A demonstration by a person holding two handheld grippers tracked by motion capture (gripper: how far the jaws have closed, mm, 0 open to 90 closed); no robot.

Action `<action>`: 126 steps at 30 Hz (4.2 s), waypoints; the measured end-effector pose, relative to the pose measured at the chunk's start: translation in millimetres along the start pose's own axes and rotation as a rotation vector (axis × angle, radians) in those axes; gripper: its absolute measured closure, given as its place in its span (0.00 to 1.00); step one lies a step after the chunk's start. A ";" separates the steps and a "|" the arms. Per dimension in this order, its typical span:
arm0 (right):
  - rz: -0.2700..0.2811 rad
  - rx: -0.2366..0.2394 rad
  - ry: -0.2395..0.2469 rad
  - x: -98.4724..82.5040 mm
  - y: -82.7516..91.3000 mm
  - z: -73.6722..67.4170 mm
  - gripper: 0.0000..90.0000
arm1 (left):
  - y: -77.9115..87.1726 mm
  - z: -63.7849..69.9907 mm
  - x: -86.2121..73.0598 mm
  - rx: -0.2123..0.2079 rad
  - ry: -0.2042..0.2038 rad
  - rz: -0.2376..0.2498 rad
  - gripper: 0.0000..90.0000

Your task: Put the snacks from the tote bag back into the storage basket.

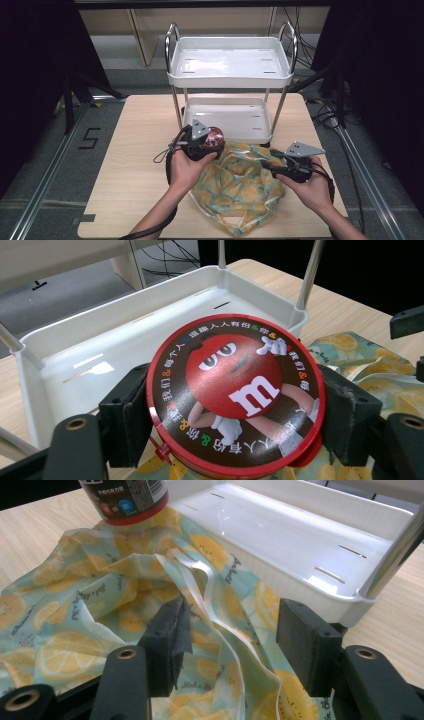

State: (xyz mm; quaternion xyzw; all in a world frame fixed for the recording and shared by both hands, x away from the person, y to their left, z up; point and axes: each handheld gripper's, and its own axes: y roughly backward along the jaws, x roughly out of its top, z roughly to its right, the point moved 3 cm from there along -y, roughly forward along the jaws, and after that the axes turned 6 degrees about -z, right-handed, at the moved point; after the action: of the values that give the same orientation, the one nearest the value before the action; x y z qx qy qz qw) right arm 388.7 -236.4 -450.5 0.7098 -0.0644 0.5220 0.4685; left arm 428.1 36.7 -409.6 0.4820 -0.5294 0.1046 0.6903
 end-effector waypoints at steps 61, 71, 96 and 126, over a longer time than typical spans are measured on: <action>0.032 -0.036 0.053 -21.7 9.6 -6.1 0.46 | -17.8 -25.7 12.7 0.084 0.036 0.021 0.28; 0.007 -0.025 0.007 -24.2 13.2 -8.7 0.46 | -23.4 -30.3 15.6 0.093 0.035 0.028 0.28; 0.019 -0.031 0.016 -25.3 10.7 -7.1 0.46 | -40.6 -33.1 17.0 0.136 0.055 0.023 0.28; 0.016 -0.032 0.028 -25.3 9.7 -6.5 0.46 | -53.5 -40.6 15.1 0.182 0.070 0.028 0.28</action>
State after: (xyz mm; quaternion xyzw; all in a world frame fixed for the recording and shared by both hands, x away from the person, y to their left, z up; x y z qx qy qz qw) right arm 367.3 -247.1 -464.8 0.6944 -0.0719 0.5344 0.4765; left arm 495.0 35.2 -425.7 0.5313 -0.5000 0.1787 0.6601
